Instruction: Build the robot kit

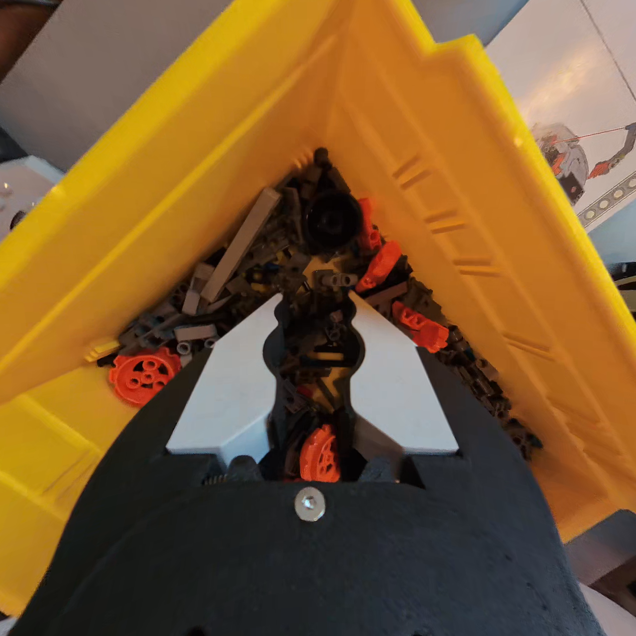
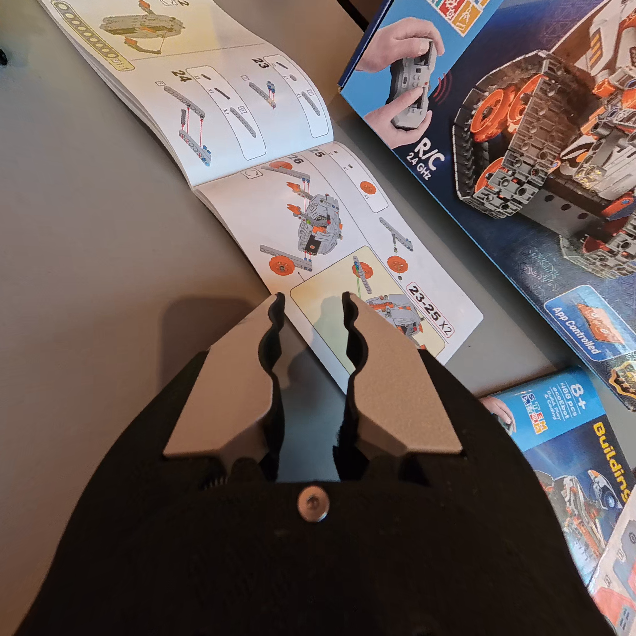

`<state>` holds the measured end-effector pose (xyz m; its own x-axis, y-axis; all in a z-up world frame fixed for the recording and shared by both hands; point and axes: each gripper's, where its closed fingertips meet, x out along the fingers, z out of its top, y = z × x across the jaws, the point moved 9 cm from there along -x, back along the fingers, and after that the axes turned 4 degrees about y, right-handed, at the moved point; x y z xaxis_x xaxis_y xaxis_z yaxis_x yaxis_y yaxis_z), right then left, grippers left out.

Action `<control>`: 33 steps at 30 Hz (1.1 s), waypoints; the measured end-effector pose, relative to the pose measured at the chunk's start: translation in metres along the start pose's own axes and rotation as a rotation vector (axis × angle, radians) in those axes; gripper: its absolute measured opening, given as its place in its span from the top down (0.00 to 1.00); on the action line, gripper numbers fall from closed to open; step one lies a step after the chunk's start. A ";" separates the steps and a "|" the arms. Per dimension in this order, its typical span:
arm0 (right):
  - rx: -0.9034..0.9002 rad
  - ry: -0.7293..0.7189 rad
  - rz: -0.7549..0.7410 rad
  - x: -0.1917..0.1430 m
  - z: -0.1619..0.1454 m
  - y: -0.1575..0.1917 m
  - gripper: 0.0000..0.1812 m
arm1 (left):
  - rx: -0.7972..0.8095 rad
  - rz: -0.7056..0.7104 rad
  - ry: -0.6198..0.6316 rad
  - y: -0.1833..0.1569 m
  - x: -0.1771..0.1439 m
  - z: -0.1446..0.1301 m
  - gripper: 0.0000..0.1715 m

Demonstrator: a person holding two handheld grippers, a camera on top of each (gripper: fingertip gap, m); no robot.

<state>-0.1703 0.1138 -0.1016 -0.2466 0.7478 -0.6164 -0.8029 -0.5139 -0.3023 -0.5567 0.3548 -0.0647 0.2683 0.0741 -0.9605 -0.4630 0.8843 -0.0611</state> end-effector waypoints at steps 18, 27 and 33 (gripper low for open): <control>-0.014 0.006 0.021 0.000 0.001 0.004 0.82 | -0.296 -0.135 0.147 0.008 -0.006 -0.027 0.96; -0.016 0.006 0.027 0.000 0.001 0.005 0.82 | -0.319 -0.089 0.178 0.010 0.000 -0.025 0.88; -0.016 0.007 0.034 0.000 0.001 0.006 0.82 | -0.284 -0.085 0.180 0.007 0.003 -0.021 0.90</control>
<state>-0.1754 0.1114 -0.1026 -0.2696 0.7273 -0.6312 -0.7851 -0.5456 -0.2932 -0.5766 0.3517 -0.0734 0.1739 -0.0991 -0.9798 -0.6689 0.7183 -0.1914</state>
